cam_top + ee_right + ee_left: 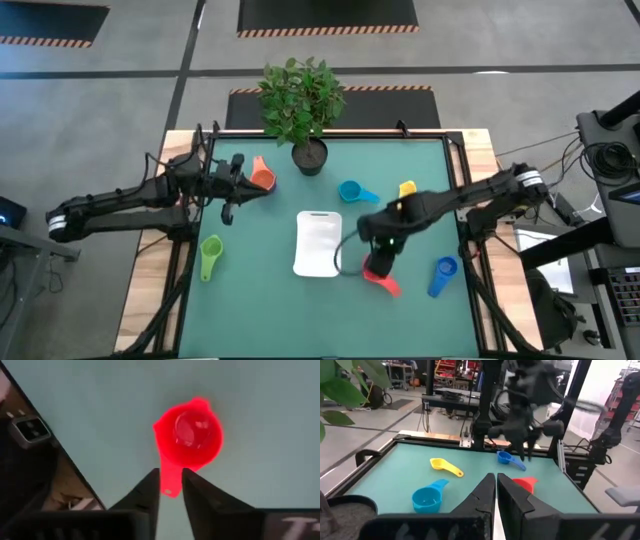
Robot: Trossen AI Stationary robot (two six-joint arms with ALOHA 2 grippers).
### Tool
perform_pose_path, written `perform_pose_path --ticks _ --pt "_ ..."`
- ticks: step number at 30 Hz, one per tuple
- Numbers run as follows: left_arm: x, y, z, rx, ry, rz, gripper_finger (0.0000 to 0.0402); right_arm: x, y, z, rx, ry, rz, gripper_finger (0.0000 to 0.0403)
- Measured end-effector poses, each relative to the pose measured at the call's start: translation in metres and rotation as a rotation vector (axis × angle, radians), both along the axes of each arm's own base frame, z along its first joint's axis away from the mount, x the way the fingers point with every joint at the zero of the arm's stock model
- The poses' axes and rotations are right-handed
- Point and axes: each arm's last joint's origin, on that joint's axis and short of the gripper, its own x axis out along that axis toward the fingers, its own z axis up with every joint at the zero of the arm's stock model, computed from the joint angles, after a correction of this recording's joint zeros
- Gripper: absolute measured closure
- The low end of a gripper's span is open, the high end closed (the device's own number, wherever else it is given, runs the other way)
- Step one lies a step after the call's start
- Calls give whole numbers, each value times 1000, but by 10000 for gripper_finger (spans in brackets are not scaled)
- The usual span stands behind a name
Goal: Nest measuring cups in basket
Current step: Stack the red measuring cup on top of the orange measuring cup
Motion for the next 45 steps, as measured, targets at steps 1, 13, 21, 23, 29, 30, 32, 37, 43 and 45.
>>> perform_pose_path --ticks 1,13,21,23,29,30,32,37,43,45 --pt "0 0 0 0 -1 0 402 0 7 -4 -7 11 21 312" --pt "0 0 9 18 -54 2 402 4 72 -45 -366 -81 388 212" --pt "0 0 10 21 -64 0 402 15 78 -71 -411 -55 470 231" --pt "0 0 10 15 -64 0 402 18 79 -75 -415 -63 476 237" --pt "0 0 10 14 -65 0 402 22 81 -90 -435 -32 489 266" --pt "0 0 10 14 -65 0 402 22 81 -91 -436 -28 490 276" --pt "0 0 10 14 -66 0 402 23 81 -93 -436 -30 490 302" --pt "0 0 10 15 -68 0 402 23 81 -91 -434 -41 504 376" --pt "1 0 11 18 -78 -3 402 16 78 -75 -387 -44 553 393" --pt "2 -1 12 22 -90 -10 402 12 74 -61 -368 -59 571 393"
